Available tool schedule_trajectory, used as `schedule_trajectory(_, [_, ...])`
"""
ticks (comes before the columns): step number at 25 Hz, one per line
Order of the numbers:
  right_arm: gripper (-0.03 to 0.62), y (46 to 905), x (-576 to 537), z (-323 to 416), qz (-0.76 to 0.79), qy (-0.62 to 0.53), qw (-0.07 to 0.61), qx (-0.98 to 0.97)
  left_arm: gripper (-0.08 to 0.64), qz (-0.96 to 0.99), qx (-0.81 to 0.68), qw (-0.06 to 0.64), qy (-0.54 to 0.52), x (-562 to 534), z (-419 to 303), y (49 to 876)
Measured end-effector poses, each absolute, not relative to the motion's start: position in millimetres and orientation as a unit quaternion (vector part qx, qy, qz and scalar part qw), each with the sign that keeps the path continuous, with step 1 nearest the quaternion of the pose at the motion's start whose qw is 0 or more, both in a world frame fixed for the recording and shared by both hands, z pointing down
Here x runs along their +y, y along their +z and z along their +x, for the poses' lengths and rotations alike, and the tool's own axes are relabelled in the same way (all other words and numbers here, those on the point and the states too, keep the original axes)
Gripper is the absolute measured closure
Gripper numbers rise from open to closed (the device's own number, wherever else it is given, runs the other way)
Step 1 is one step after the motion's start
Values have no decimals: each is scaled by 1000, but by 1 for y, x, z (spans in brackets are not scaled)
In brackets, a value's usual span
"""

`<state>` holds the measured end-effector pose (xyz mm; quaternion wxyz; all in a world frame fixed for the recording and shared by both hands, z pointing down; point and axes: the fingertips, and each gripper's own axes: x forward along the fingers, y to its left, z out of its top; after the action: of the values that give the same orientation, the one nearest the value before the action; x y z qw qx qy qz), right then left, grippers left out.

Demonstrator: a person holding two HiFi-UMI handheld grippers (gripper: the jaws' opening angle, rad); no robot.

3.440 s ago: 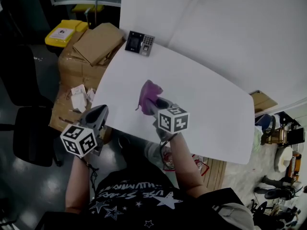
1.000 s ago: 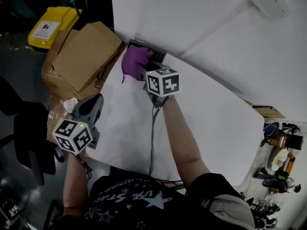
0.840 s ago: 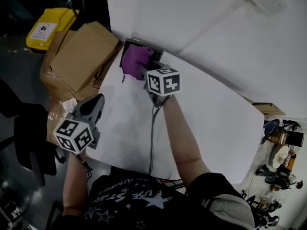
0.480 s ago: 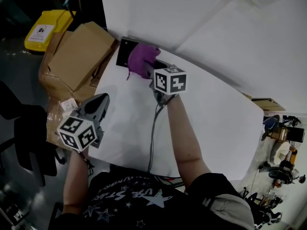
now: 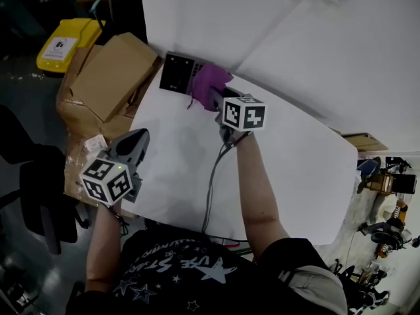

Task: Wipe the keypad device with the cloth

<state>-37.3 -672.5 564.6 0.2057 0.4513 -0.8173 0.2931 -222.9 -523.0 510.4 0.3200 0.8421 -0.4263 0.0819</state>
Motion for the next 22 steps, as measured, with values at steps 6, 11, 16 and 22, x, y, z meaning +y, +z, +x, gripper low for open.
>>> schedule_trajectory(6, [495, 545, -651, -35, 461, 283, 199, -817, 551, 846, -429, 309, 70, -504, -230, 494])
schedule_trajectory(11, [495, 525, -620, -43, 463, 275, 190, -821, 551, 848, -434, 298, 57, -478, -241, 479])
schedule_trajectory(16, [495, 505, -577, -56, 459, 268, 182, -827, 551, 851, -435, 292, 43, -443, -250, 469])
schedule_trajectory(22, [495, 494, -518, -71, 449, 251, 196, -835, 551, 857, -429, 284, 28, -394, -257, 462])
